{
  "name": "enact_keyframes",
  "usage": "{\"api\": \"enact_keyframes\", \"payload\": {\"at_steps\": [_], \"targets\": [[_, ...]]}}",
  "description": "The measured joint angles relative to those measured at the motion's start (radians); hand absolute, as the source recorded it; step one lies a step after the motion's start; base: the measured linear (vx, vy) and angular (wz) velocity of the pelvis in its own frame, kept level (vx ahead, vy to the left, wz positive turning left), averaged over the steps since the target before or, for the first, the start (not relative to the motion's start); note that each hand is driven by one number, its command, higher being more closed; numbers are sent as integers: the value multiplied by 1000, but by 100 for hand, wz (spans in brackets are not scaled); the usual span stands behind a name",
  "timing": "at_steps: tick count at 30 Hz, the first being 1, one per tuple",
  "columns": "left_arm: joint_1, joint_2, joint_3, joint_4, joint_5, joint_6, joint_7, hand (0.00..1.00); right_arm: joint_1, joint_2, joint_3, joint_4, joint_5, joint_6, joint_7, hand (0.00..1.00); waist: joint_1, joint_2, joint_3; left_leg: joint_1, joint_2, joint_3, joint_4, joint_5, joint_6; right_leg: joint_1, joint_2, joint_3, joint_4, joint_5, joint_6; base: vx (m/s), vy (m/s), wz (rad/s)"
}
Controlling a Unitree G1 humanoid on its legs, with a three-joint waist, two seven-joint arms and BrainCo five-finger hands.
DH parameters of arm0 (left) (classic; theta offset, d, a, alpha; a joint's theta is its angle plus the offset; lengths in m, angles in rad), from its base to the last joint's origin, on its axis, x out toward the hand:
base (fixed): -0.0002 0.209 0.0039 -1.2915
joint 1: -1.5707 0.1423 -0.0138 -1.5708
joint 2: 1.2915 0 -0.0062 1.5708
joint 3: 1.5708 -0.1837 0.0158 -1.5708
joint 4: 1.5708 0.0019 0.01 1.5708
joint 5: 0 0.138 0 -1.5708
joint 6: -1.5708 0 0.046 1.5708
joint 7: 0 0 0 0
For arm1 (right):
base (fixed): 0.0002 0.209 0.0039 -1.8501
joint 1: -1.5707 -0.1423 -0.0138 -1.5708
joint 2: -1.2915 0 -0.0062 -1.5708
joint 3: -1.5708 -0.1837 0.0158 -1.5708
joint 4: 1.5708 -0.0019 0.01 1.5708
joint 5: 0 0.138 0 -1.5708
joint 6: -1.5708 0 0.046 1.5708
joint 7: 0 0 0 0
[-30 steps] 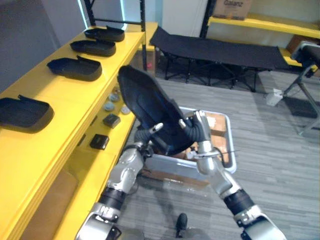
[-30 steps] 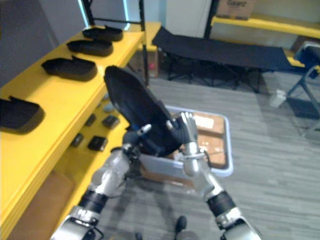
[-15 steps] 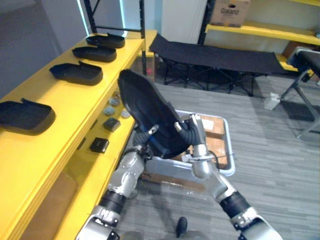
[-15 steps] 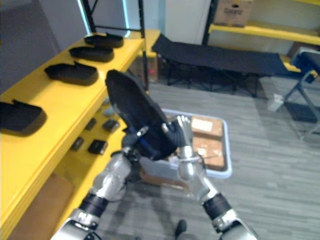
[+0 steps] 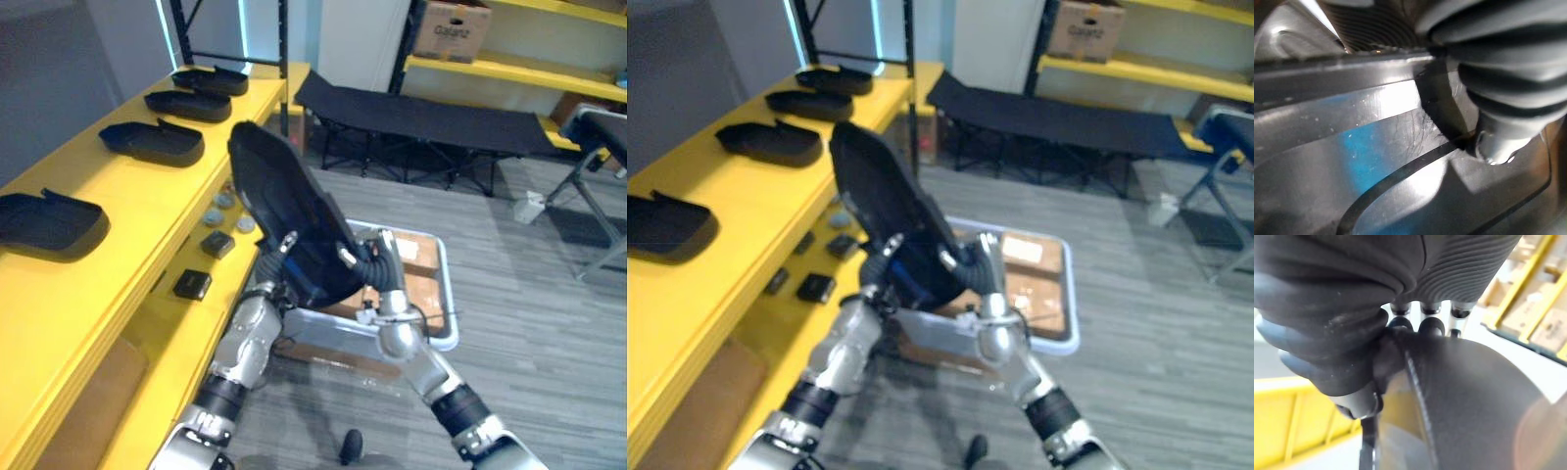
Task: Walk over and take plastic housings, then place them on the shelf
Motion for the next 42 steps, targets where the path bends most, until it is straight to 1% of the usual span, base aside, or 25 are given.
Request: {"api": "enact_keyframes", "payload": {"at_steps": [1, 3, 5, 8, 9, 10, 12, 13, 14, 16, 17, 19, 22, 24, 25, 27, 29, 31, 32, 34, 36, 37, 39, 40, 42], "targets": [[6, -2, 6, -26, 70, -18, 31, 100, 34, 1, -16, -51, 77, -12, 53, 0, 1, -1, 0, 2, 2, 10, 1, 0, 0, -5, 4, 11, 0, 0, 0, 7, 3, -17], [7, -30, 36, -62, 138, -35, 74, 100, 85, 1, -60, -108, 155, -30, 103, 0, -2, 0, 0, 1, 4, 13, 5, -4, -3, -5, 7, 13, 0, 0, 0, 7, 7, -10], [9, -58, 73, -93, 207, -76, 115, 100, 129, 4, -112, -166, 239, -38, 141, 0, -5, 0, 0, 3, 7, 18, 7, -7, -4, -6, 10, 18, 0, 0, 0, -1, 10, -9], [29, -79, 139, -138, 281, -130, 166, 100, 195, 24, -255, -241, 345, -77, 158, 0, -7, 0, 0, 15, 14, 40, 6, -14, -7, -8, 18, 40, 0, -1, -2, -6, 13, -20], [41, -78, 159, -146, 283, -144, 177, 100, 222, 25, -304, -259, 366, -87, 157, 0, -13, 1, 0, 18, 15, 46, 7, -17, -7, -7, 21, 46, 0, -1, -2, -6, 19, -23], [59, -78, 181, -151, 302, -165, 197, 100, 257, 28, -371, -276, 391, -104, 157, 0, -27, 1, -1, 18, 15, 55, 5, -18, -7, -10, 21, 49, 0, -2, -2, -7, 18, -15], [85, -78, 227, -153, 341, -169, 222, 100, 302, 38, -464, -277, 433, -117, 160, 0, -31, 5, -3, 19, 16, 75, 1, -19, -6, -24, 23, 74, 1, -1, -2, -16, 25, -31], [103, -76, 249, -153, 361, -163, 246, 100, 332, 46, -514, -276, 493, -117, 183, 0, -39, 11, -6, 19, 16, 90, -1, -20, -5, -30, 24, 84, 1, -1, -3, -16, 29, -34], [112, -76, 259, -153, 361, -162, 256, 100, 347, 49, -536, -274, 519, -117, 194, 0, -43, 14, -8, 20, 15, 91, -2, -20, -5, -31, 24, 89, 1, 0, -3, -9, 40, -22], [142, -78, 309, -153, 393, -154, 300, 100, 397, 67, -607, -268, 594, -117, 260, 0, -66, 28, -12, 33, 15, 104, -8, -24, -5, -29, 26, 104, 1, 0, -3, -5, 42, -20], [149, -78, 324, -153, 405, -153, 306, 100, 405, 70, -620, -261, 608, -117, 277, 0, -70, 32, -14, 37, 16, 111, -13, -24, -5, -29, 27, 110, 1, 0, -4, -6, 28, -24], [172, -75, 385, -153, 445, -153, 323, 100, 420, 74, -654, -224, 627, -114, 342, 0, -83, 45, -20, 50, 16, 125, -21, -24, -5, -28, 30, 125, 0, -1, -4, -14, 20, -21], [191, -73, 438, -160, 479, -159, 323, 100, 428, 75, -673, -191, 657, -105, 419, 0, -83, 54, -25, 49, 16, 124, -26, -25, -5, -29, 30, 125, 0, -4, -3, -8, 4, -2], [240, -71, 491, -188, 515, -171, 325, 100, 427, 74, -666, -186, 683, -85, 502, 0, -76, 66, -31, 39, 16, 117, -29, -25, -6, -29, 30, 118, 0, -8, -4, -30, -1, 9], [253, -69, 501, -198, 518, -173, 324, 100, 425, 74, -665, -186, 688, -78, 520, 0, -72, 69, -32, 35, 16, 113, -29, -25, -6, -30, 29, 113, 0, -8, -5, -23, -1, 22], [305, -67, 538, -241, 517, -192, 323, 100, 406, 73, -650, -157, 697, -62, 576, 0, -52, 77, -32, 27, 11, 72, -31, -22, -8, -20, 20, 70, 0, -12, -6, -8, 3, 47], [364, -67, 569, -307, 518, -202, 323, 100, 375, 67, -615, -127, 699, -37, 594, 0, -30, 80, -32, 23, 10, 32, -30, -19, -8, -2, 16, 30, 0, -21, -8, 14, -1, 66], [433, -70, 616, -398, 537, -207, 323, 100, 334, 51, -544, -108, 701, -16, 601, 0, 10, 85, -33, 7, 4, -20, -28, -12, -8, 9, 8, -21, 0, -28, -3, 28, -9, 69], [452, -73, 634, -418, 551, -207, 323, 100, 321, 48, -524, -107, 701, -6, 608, 0, 20, 87, -34, 2, 3, -35, -28, -9, -7, 13, 5, -41, 0, -28, 0, 36, -7, 74], [520, -79, 696, -469, 557, -210, 320, 100, 257, 30, -445, -83, 700, 15, 621, 0, 74, 96, -37, -2, -7, -96, -27, 1, -6, 35, -4, -101, 0, -29, 3, 67, 1, 81], [570, -83, 742, -494, 561, -210, 317, 100, 193, 30, -391, -47, 701, 28, 624, 0, 120, 99, -37, -5, -13, -135, -27, 6, -3, 53, -10, -147, 0, -29, 4, 43, 15, 70], [596, -89, 768, -500, 594, -210, 316, 100, 157, 30, -363, -27, 701, 41, 626, 0, 145, 98, -37, -7, -21, -165, -28, 10, -1, 68, -17, -178, 0, -33, 9, 18, 18, 70], [636, -94, 797, -511, 616, -210, 305, 100, 116, 34, -324, -10, 701, 47, 620, 0, 176, 90, -40, -22, -34, -197, -27, 12, 3, 78, -28, -211, 0, -43, 19, 1, 31, 67], [672, -101, 819, -518, 623, -211, 291, 100, 78, 42, -289, 9, 701, 51, 617, 0, 206, 83, -41, -27, -46, -221, -29, 17, 8, 89, -38, -240, 0, -52, 27, 1, 42, 61], [706, -121, 845, -522, 622, -211, 266, 100, 51, 60, -255, 11, 701, 53, 619, 0, 229, 74, -41, -37, -62, -263, -27, 19, 8, 101, -51, -278, 0, -61, 36, 19, 45, 62]]}}
